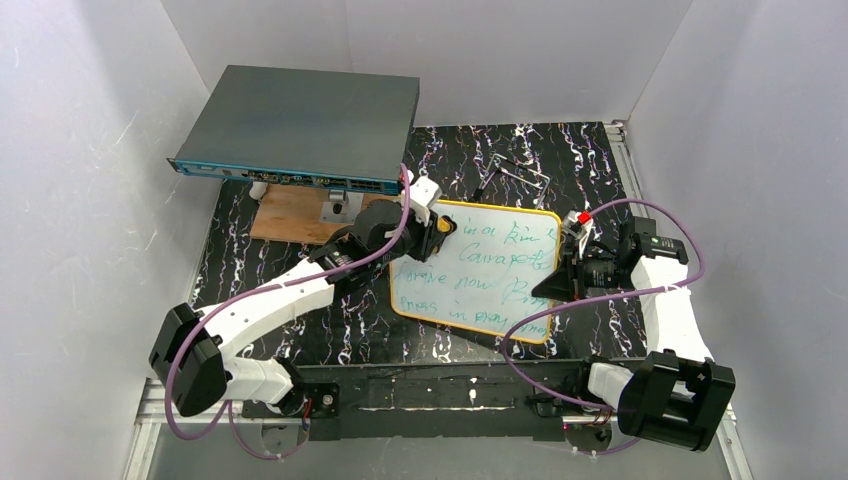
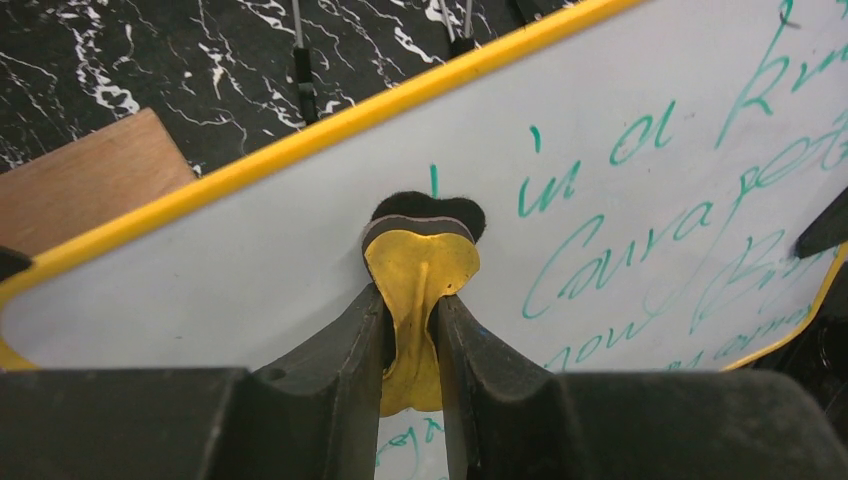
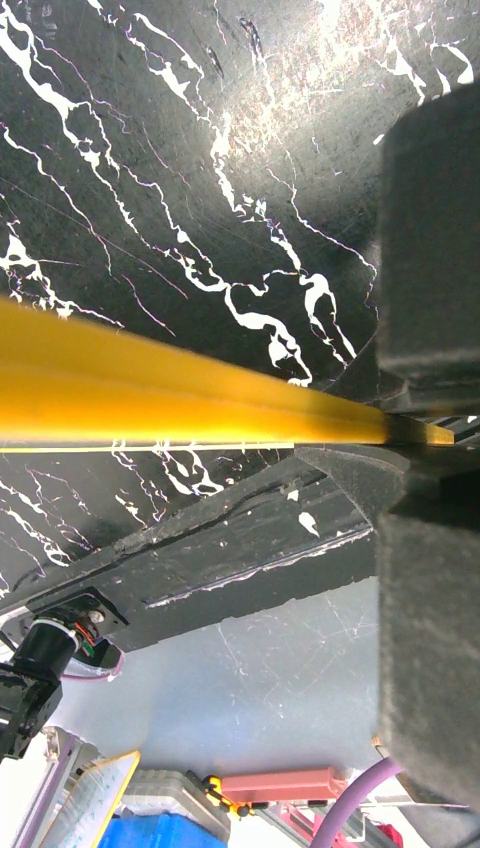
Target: Erase the whiteboard
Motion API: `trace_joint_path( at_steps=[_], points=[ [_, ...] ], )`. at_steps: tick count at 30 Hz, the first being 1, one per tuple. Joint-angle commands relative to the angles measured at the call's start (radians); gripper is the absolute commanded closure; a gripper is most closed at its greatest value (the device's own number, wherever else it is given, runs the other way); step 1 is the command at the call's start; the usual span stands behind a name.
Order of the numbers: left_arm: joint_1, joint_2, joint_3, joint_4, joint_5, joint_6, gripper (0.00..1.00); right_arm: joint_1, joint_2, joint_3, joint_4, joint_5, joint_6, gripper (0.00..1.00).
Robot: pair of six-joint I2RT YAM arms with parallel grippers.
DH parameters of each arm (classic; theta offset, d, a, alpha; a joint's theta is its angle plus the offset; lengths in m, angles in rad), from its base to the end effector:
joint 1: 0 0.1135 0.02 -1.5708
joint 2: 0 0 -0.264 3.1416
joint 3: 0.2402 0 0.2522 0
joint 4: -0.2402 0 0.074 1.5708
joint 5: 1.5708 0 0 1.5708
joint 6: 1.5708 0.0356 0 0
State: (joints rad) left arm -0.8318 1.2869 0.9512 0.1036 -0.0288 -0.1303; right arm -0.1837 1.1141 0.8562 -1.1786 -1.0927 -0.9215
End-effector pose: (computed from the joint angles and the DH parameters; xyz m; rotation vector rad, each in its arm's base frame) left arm 0.2053 -0.2238 0.3177 0.6166 1.7465 -0.6544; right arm 0.1708 0.0004 0.2564 -0.8930 2.0560 1.0802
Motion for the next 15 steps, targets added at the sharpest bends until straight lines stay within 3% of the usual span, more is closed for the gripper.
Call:
trace_joint_path(
  at_steps=[1, 15],
  points=[
    [0.025, 0.008, 0.059, 0.018, -0.067, 0.009, 1.00, 0.016, -0.024, -0.001, 0.035, 0.148, -0.114, 0.99],
    [0.061, -0.066, -0.047, -0.006, -0.065, -0.025, 1.00, 0.016, -0.025, 0.000, 0.036, 0.145, -0.115, 0.99]
  ],
)
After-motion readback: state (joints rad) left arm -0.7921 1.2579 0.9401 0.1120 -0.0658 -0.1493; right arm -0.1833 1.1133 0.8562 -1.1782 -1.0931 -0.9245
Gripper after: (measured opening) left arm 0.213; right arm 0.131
